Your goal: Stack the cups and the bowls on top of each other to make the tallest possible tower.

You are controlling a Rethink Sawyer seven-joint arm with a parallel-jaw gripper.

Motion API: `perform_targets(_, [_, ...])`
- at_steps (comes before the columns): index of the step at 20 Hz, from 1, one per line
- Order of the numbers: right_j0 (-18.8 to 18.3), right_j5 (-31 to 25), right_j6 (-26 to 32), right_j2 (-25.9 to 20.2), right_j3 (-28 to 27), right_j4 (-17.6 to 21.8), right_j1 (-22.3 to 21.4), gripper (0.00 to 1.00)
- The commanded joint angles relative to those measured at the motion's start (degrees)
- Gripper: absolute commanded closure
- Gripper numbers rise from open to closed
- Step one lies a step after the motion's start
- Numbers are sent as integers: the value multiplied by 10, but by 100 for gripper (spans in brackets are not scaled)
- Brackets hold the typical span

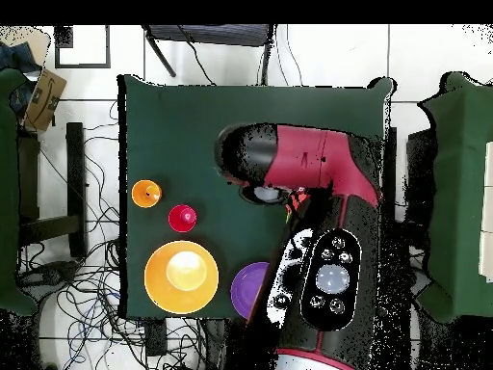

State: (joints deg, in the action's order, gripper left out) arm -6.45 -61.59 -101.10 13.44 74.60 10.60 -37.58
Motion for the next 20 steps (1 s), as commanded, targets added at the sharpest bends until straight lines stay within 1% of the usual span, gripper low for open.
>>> perform_targets(1, [-1,-46,22,-61,54,5,18,100])
perform_targets(6, [4,-61,20,-56,43,11,15,100])
perform_targets(10, [7,-61,13,-53,39,14,17,100])
perform_targets(20, [9,-62,15,-48,47,18,12,100])
